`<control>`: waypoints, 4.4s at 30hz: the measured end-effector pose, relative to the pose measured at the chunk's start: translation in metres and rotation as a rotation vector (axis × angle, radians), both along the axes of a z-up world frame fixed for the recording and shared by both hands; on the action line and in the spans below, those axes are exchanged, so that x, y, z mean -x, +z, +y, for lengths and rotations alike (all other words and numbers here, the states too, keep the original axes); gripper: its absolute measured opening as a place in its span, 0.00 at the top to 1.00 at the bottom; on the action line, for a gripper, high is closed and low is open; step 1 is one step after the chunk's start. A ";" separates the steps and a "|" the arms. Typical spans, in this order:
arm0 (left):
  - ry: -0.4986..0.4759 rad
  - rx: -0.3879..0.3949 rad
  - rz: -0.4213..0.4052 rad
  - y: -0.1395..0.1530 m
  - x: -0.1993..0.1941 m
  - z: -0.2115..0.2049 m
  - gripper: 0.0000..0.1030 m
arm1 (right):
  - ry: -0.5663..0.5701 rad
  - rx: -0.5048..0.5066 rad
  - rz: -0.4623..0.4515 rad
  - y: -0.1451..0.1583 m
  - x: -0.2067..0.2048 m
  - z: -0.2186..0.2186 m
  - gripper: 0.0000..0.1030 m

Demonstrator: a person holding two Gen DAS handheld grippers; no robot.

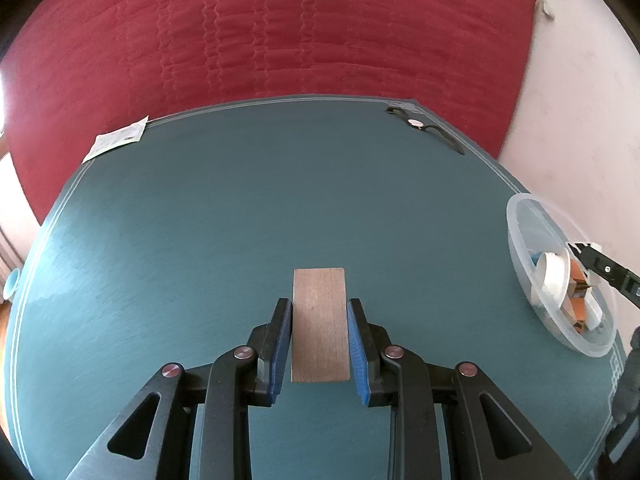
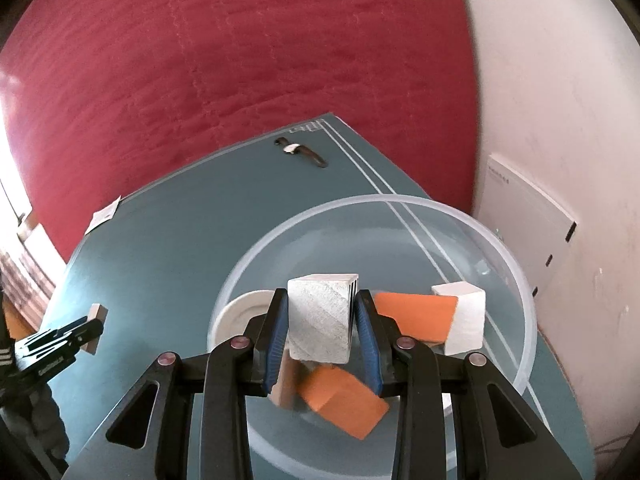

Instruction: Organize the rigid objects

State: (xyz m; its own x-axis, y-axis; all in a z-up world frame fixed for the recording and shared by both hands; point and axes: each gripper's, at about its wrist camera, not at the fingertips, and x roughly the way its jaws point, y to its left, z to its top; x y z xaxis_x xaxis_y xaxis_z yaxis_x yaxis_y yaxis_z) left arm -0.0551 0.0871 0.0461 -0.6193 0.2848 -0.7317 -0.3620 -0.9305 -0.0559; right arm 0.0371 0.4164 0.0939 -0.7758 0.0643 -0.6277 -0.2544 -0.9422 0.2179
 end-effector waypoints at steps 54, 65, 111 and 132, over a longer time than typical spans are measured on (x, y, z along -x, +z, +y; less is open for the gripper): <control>-0.352 -0.044 0.061 0.036 -0.003 0.182 0.72 | -0.135 -0.139 0.093 0.002 -0.038 0.029 0.57; -0.378 -0.041 0.075 0.035 -0.008 0.193 0.72 | -0.135 -0.137 0.098 0.004 -0.040 0.032 0.57; -0.241 -0.005 0.181 0.043 -0.034 0.147 0.01 | -0.116 -0.112 0.078 0.004 -0.057 0.019 0.19; -0.221 0.048 0.207 0.049 -0.083 0.128 0.01 | -0.020 -0.200 -0.023 -0.003 -0.096 -0.008 0.03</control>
